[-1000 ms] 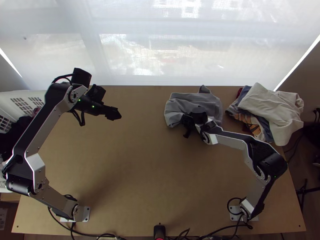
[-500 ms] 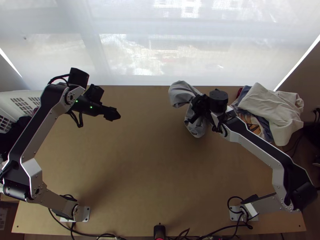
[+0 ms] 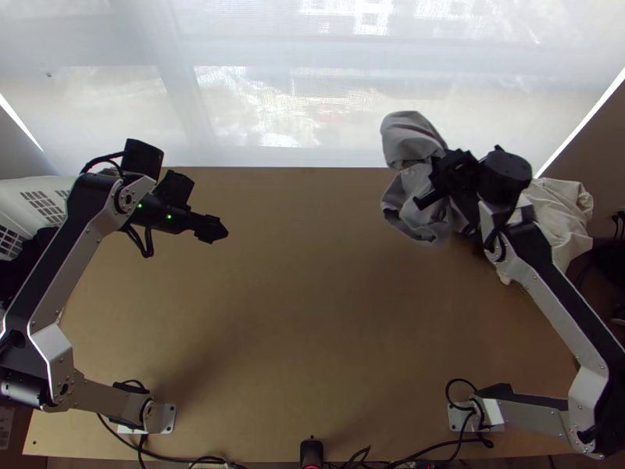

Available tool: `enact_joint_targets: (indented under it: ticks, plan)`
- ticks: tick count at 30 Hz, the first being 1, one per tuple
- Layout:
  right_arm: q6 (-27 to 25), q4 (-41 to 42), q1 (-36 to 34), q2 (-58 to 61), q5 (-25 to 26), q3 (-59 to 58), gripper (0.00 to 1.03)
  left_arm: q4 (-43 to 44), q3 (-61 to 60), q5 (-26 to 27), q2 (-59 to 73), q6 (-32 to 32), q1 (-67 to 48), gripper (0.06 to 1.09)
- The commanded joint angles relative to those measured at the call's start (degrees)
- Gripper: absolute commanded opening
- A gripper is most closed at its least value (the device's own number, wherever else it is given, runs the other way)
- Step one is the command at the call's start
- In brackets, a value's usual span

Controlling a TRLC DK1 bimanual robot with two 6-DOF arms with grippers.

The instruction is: Fold the t-shirt

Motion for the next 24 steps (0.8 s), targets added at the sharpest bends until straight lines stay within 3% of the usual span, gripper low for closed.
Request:
enact_joint_targets:
  ticks: [1, 15, 19, 24]
  plan:
    - [1.29, -1.21, -14.15, -2.41, -3.81, 6.36, 0.03, 0.15, -2.27, -0.08, -1.76, 0.25, 0.73, 1.04]
    - [2.0, -0.68, -51.32, 8.66, -20.87, 22.62, 0.02, 1.03, -6.66, -0.25, -3.69, 0.33, 0.99, 1.04]
    - [1.82, -0.33, -57.91, 14.55, -24.56, 27.99, 0.03, 1.03, -7.54, -0.34, -4.31, 0.51, 1.35, 1.04]
    - [-0.29, -0.25, -59.67, 18.95, -25.88, 28.16, 0.03, 1.03, -8.6, -0.34, -5.28, 0.69, 2.31, 1.04]
